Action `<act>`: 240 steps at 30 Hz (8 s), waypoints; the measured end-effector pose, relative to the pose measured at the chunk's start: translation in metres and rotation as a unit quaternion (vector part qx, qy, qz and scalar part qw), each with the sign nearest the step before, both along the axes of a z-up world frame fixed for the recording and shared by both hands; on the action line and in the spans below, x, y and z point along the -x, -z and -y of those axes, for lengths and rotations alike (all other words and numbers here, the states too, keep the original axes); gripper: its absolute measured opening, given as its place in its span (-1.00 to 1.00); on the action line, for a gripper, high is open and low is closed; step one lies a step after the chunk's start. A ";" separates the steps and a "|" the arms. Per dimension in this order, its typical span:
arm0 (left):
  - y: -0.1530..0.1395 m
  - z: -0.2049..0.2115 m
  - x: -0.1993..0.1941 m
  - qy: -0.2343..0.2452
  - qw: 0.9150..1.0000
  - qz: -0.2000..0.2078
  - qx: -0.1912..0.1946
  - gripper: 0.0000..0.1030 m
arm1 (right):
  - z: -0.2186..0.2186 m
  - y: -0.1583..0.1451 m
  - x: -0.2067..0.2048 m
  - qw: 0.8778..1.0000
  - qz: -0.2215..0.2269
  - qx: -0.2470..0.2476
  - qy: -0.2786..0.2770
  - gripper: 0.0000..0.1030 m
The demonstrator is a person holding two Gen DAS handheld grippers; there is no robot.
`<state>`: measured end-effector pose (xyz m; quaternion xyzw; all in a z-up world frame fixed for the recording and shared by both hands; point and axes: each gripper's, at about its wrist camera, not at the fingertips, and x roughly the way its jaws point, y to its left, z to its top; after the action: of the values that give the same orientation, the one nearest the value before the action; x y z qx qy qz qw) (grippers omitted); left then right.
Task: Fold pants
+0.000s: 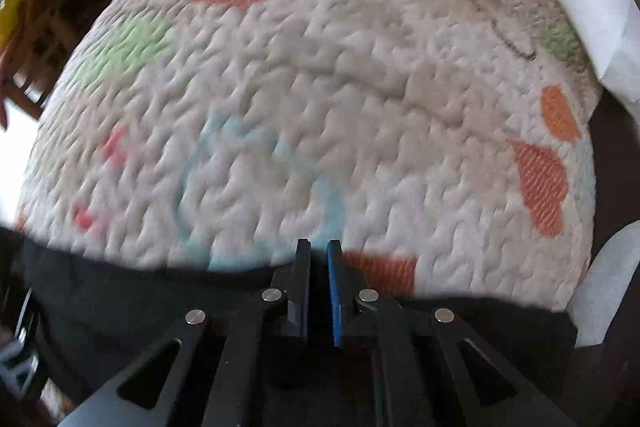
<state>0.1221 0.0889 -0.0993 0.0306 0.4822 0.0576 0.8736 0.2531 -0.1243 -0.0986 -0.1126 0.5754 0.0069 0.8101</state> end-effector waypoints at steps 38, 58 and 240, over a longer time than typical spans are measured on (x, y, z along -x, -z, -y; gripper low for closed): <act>0.001 -0.047 -0.028 -0.047 0.992 -0.031 0.111 0.59 | 0.047 0.000 0.041 0.997 0.036 -0.052 0.039 0.42; -0.020 -0.171 0.041 -0.250 0.944 0.014 0.214 0.59 | -0.065 -0.036 0.106 0.976 0.051 -0.097 -0.188 0.63; -0.080 0.235 -0.033 0.274 0.958 -0.030 0.080 0.27 | 0.209 -0.019 0.235 0.901 0.172 -0.250 0.310 0.36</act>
<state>0.1549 -0.1462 -0.0195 0.0929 0.4844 -0.2238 0.8406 0.0186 -0.3333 -0.0791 0.2787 0.4118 -0.1207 0.8592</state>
